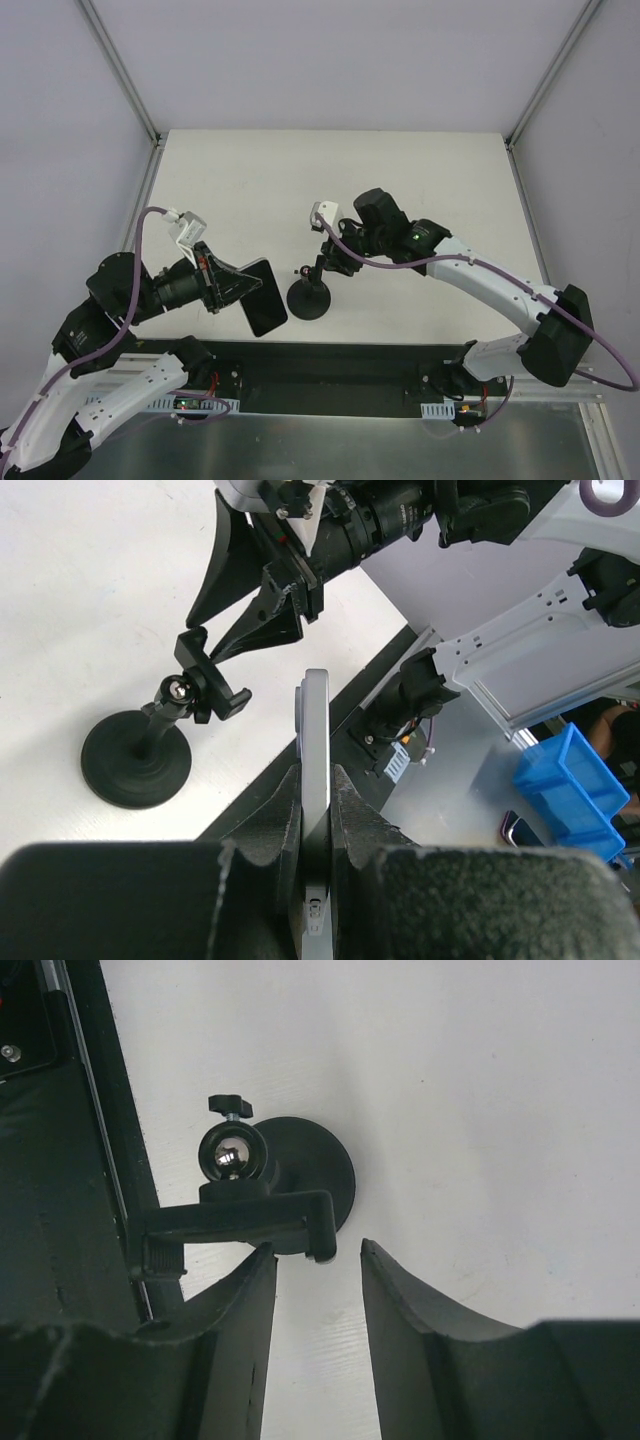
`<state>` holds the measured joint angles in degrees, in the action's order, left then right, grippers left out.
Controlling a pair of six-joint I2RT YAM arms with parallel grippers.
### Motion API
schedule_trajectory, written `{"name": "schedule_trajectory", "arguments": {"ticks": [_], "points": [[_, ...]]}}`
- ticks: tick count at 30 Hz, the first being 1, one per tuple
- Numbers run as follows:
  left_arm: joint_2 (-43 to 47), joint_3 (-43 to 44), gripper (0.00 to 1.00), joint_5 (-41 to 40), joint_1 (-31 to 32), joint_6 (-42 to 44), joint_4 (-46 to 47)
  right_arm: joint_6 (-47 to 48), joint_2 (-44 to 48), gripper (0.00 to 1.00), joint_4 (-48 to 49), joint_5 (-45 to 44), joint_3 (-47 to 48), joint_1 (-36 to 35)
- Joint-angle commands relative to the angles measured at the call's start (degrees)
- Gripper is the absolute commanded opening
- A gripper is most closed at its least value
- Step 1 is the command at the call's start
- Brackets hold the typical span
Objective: Place the phone on the phone stand
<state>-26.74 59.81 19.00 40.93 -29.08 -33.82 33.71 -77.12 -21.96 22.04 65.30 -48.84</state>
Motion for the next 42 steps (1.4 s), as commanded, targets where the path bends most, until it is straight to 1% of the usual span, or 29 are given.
{"name": "schedule_trajectory", "arguments": {"ticks": [1, 2, 5, 6, 7, 10, 11, 12, 14, 15, 16, 18, 19, 20, 21, 22, 23, 24, 25, 26, 28, 29, 30, 33, 35, 37, 39, 40, 42], "points": [[-1.3, 0.5, 0.00, 0.9, 0.3, 0.9, 2.5, 4.1, -2.8, 0.40, -1.9, 2.3, 4.9, 0.0], [-1.3, 0.2, 0.00, 0.7, 0.3, 0.7, 2.4, 4.6, -3.2, 0.39, -2.1, 2.1, 5.6, 0.0], [-1.3, -0.2, 0.00, 0.7, 0.3, 0.5, 2.5, 4.0, -4.1, 0.30, -2.0, 2.3, 6.2, 0.1], [-1.3, -0.3, 0.00, 1.0, 0.3, 1.0, 2.5, 3.1, -4.1, 0.19, -1.5, 2.6, 5.9, 0.0], [-1.6, -0.4, 0.00, 1.3, 0.3, 1.3, 2.5, 2.5, -4.0, 0.14, -1.0, 2.1, 5.8, 0.1], [-2.1, -1.6, 0.00, -0.1, 0.3, 1.7, 2.6, 0.4, -2.6, 0.01, 2.5, 1.7, 3.0, -0.1], [-2.1, -1.9, 0.00, -1.4, 0.3, 1.8, 3.0, -0.7, -2.1, 0.00, 4.6, 1.3, 2.4, -0.2], [-2.3, -2.4, 0.00, -1.8, 0.3, 2.2, 3.6, -3.6, -0.7, 0.00, 5.7, 0.7, 1.5, -0.3], [-4.0, -2.3, 0.00, -1.8, 0.3, 3.2, 6.0, -7.3, 0.8, 0.00, 8.4, -4.1, -0.9, -1.3], [-4.8, -2.1, 0.00, -1.2, 0.3, 3.8, 7.0, -9.9, 2.2, 0.00, 9.1, -7.4, -1.5, -1.8], [-6.6, -2.2, 0.00, -0.9, 0.3, 4.4, 10.1, -14.9, 2.8, 0.00, 9.6, -12.6, -3.0, -2.8], [-8.1, -3.4, 0.00, -1.7, 0.3, 5.0, 13.9, -19.3, 4.9, 0.00, 11.8, -21.6, -4.7, -4.8], [-9.5, -3.9, 0.00, -1.6, 0.3, 4.9, 16.6, -23.0, 5.5, 0.00, 13.0, -29.1, -6.5, -6.6], [-10.1, -4.5, 0.00, -0.5, 0.3, 5.3, 21.8, -25.3, 6.0, 0.01, 13.3, -32.1, -7.1, -7.1], [-10.7, -6.0, 0.00, 2.5, 0.3, 5.6, 25.4, -27.9, 6.7, 0.01, 13.6, -34.9, -7.7, -7.5], [-11.7, -7.0, 0.00, 4.9, 0.3, 6.0, 28.6, -29.7, 7.1, 0.00, 14.0, -35.3, -8.3, -7.5], [-12.1, -9.5, 0.00, 6.7, 0.3, 6.8, 36.0, -31.8, 7.4, 0.00, 15.6, -35.2, -9.3, -7.6], [-12.5, -11.1, 0.00, 8.7, 0.3, 7.4, 39.8, -31.9, 7.5, 0.00, 16.2, -33.7, -9.5, -7.7], [-12.7, -12.9, 0.00, 14.2, 0.3, 8.2, 43.6, -31.2, 7.4, 0.00, 17.3, -31.6, -9.7, -7.8], [-12.7, -17.5, 0.00, 16.2, 0.3, 9.6, 53.3, -28.6, 7.4, 0.00, 17.9, -29.1, -9.8, -7.8], [-12.5, -20.9, 0.00, 17.6, 0.3, 11.1, 58.9, -27.7, 7.3, 0.00, 17.5, -24.8, -9.5, -7.2], [-12.6, -22.7, 0.00, 18.3, 0.3, 13.6, 60.3, -27.2, 7.1, 0.00, 17.2, -22.6, -9.1, -6.5], [-13.0, -23.2, 0.00, 19.3, 0.3, 14.9, 62.3, -26.3, 7.1, 0.00, 17.3, -16.2, -8.4, -6.0], [-16.0, -23.9, 0.00, 24.4, 0.3, 19.1, 65.8, -25.2, 6.6, 0.00, 17.4, -9.7, -7.6, -5.0], [-19.1, -23.8, 0.00, 27.6, 0.3, 19.8, 68.2, -25.5, 6.5, 0.00, 18.3, -7.5, -7.8, -3.6], [-23.1, -22.9, 0.00, 30.5, 0.3, 19.0, 71.3, -25.6, 5.8, 0.00, 19.5, -3.2, -7.9, -2.4], [-26.0, -20.3, 0.00, 35.1, 0.3, 18.2, 71.8, -25.8, 5.4, 0.00, 20.4, 0.1, -8.1, -1.4], [-28.7, -19.4, 0.00, 36.4, 0.3, 18.2, 72.2, -26.2, 5.2, 0.00, 21.1, 1.0, -7.9, -1.3], [-31.3, -18.1, 0.00, 37.9, 0.3, 18.5, 72.8, -26.7, 5.0, 0.01, 21.6, 2.7, -7.9, -0.6]]}}
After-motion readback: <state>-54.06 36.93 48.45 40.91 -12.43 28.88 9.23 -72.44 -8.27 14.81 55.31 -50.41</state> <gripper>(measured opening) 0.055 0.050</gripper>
